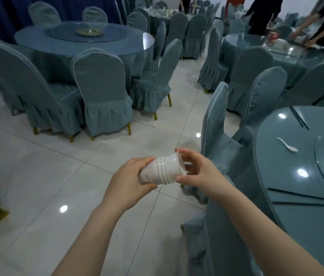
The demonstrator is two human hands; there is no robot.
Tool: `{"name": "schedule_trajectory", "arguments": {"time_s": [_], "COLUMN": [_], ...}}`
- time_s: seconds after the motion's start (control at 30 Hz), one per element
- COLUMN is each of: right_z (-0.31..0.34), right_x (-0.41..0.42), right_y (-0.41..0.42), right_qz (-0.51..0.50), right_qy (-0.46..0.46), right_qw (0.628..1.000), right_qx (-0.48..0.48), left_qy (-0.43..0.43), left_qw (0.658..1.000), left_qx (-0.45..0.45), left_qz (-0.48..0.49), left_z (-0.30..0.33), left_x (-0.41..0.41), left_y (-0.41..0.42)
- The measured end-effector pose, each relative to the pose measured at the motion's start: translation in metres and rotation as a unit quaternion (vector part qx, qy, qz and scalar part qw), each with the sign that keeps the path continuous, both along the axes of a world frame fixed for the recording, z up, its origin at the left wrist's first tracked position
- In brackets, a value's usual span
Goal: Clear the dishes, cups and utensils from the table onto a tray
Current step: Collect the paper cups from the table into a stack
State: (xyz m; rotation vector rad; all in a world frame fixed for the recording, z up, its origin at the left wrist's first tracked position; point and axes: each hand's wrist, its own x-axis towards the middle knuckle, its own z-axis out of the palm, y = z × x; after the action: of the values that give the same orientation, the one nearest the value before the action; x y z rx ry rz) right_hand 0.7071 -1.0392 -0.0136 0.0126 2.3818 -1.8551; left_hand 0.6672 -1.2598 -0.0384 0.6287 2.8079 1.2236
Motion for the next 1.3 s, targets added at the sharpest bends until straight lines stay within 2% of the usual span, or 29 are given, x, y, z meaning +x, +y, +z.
{"name": "schedule_trajectory", "arguments": {"time_s": [0.27,0.5,0.63,0.77,0.97,1.13,1.3], "right_z": [-0.013,-0.021,-0.011,-0.01,-0.006,-0.002,0.004], "right_x": [-0.114,-0.262,-0.347,-0.418,-0.527,-0.609,-0.666], "right_y": [-0.011,0.032,0.061,0.084,0.131,0.173,0.216], "right_qz": [0.049,0.067,0.057,0.054,-0.027,-0.128,-0.22], "right_qy": [-0.043,-0.043,-0.026,-0.056,-0.046,-0.067,-0.069], "right_qw": [0.998,0.996,0.995,0.994,0.995,0.989,0.97], "right_qx": [0.02,0.032,0.079,0.072,0.079,0.04,0.077], "left_qy": [-0.016,-0.056,-0.062,-0.063,-0.088,-0.049,0.002], "left_qw": [0.998,0.996,0.997,0.996,0.993,0.99,0.976], "left_qx": [-0.049,-0.063,-0.05,-0.059,-0.012,-0.007,-0.037], "left_qz": [0.02,-0.003,-0.007,-0.009,-0.079,-0.132,-0.217], "left_z": [-0.006,-0.004,0.001,0.003,0.007,0.011,0.022], "left_x": [-0.106,-0.254,-0.334,-0.408,-0.545,-0.657,-0.743], "left_y": [-0.01,0.026,0.055,0.079,0.129,0.177,0.24]}}
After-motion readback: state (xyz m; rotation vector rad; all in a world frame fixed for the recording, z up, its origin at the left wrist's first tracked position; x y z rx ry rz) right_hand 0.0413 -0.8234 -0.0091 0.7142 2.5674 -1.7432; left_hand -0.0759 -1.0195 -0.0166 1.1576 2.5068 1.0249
